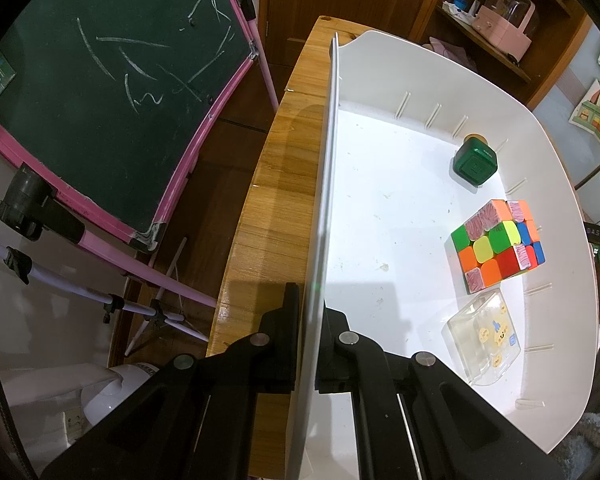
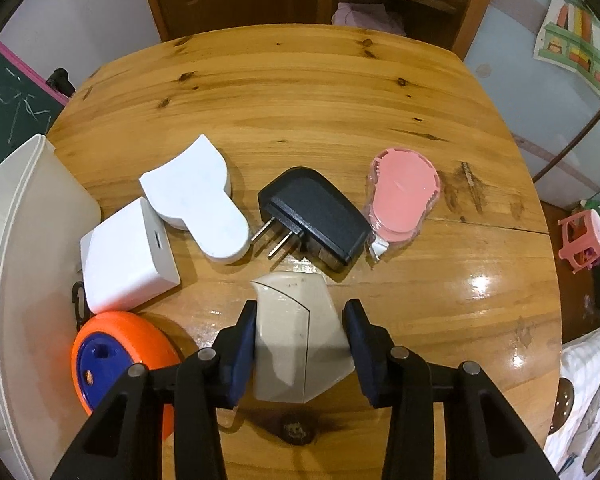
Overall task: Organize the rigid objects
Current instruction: 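Grasp the beige plastic piece with the right gripper and lift it, then carry the beige piece into the bin beside the bottle and release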
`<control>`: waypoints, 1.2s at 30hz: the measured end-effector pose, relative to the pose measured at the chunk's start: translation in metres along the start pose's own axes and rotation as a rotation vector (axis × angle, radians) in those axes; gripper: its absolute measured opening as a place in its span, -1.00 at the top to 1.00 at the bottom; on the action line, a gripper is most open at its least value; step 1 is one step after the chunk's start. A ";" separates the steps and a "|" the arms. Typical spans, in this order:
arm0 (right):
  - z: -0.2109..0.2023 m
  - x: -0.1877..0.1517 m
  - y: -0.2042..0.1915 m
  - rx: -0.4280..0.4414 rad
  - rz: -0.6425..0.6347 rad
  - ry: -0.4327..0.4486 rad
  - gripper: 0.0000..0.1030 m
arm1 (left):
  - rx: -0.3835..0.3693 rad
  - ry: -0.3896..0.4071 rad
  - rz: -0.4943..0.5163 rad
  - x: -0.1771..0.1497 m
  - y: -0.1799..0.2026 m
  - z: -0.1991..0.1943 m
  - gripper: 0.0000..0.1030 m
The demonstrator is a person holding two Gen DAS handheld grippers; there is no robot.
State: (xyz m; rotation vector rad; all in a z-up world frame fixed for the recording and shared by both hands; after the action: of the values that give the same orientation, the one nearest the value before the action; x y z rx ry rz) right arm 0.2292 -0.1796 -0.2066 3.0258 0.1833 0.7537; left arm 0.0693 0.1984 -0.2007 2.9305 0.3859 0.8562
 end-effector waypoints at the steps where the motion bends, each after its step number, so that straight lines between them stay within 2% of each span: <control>1: -0.003 0.000 0.000 0.001 0.000 0.005 0.16 | 0.000 0.000 -0.001 0.000 0.000 0.000 0.88; 9: -0.040 0.003 -0.006 0.021 -0.014 0.066 0.16 | -0.001 0.003 0.001 0.000 0.000 0.000 0.88; 20: -0.128 0.030 -0.038 0.082 -0.090 0.219 0.16 | -0.001 0.021 0.006 0.001 0.001 -0.001 0.88; 28: -0.200 0.067 -0.095 0.118 -0.213 0.376 0.16 | -0.009 0.039 -0.002 0.001 -0.001 -0.003 0.88; 36: -0.239 0.097 -0.164 0.196 -0.308 0.454 0.16 | -0.023 0.045 -0.004 0.000 0.000 -0.003 0.88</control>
State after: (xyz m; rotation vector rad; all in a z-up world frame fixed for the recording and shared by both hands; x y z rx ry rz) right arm 0.1846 -0.0083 0.0419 2.8316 0.7484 1.4426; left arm 0.0677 0.1984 -0.1975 2.8934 0.3819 0.9211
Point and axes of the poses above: each gripper's, at about its wrist camera, not at the fingertips, and z roughly the way its jaws point, y to its right, x to its top, the point moved 3 cm from there along z, roughly the way its jaws point, and after that the axes turned 8 degrees about y, right-handed, at the moved point
